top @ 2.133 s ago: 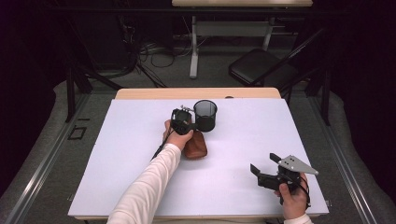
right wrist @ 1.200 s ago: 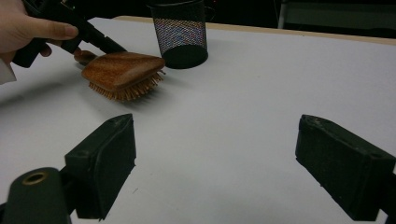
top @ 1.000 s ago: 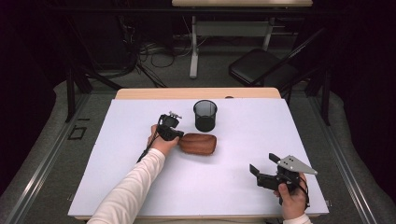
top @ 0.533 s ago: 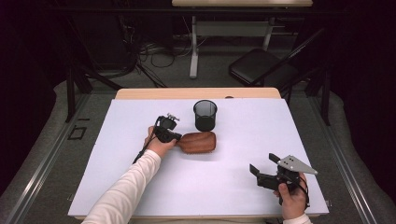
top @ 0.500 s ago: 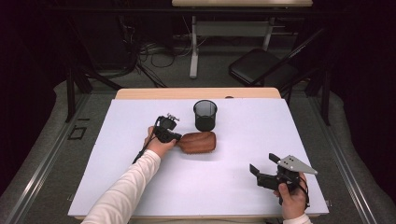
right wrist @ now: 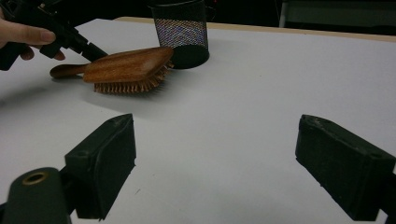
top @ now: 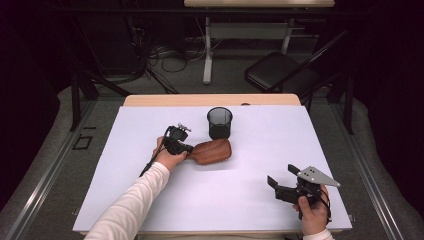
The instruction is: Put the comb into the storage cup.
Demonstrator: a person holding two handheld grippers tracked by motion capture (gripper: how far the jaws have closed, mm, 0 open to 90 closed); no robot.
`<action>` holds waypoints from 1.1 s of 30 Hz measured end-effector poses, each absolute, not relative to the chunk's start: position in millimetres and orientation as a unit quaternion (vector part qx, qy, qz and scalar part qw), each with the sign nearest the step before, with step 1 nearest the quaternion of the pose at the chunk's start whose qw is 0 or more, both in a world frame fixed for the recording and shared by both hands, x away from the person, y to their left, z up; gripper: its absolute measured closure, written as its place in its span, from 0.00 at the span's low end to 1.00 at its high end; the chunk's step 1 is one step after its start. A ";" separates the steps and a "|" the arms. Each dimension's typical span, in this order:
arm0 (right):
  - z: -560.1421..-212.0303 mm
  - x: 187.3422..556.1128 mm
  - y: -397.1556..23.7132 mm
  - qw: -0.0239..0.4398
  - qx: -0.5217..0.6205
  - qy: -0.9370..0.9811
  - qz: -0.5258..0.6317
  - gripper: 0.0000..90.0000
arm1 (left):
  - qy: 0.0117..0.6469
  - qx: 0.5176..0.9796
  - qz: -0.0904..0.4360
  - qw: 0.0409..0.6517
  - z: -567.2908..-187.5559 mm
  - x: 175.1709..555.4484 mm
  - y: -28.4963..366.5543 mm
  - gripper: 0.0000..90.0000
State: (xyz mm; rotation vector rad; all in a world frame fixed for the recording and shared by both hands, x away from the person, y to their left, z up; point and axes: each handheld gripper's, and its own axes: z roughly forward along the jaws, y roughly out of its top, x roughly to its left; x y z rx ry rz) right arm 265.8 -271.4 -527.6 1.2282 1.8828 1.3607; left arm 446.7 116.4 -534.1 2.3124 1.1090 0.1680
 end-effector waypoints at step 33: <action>-527.5 265.5 -270.8 0.254 0.450 0.696 0.499 0.14 | 0.404 0.858 0.107 0.297 -509.7 442.7 149.5 0.45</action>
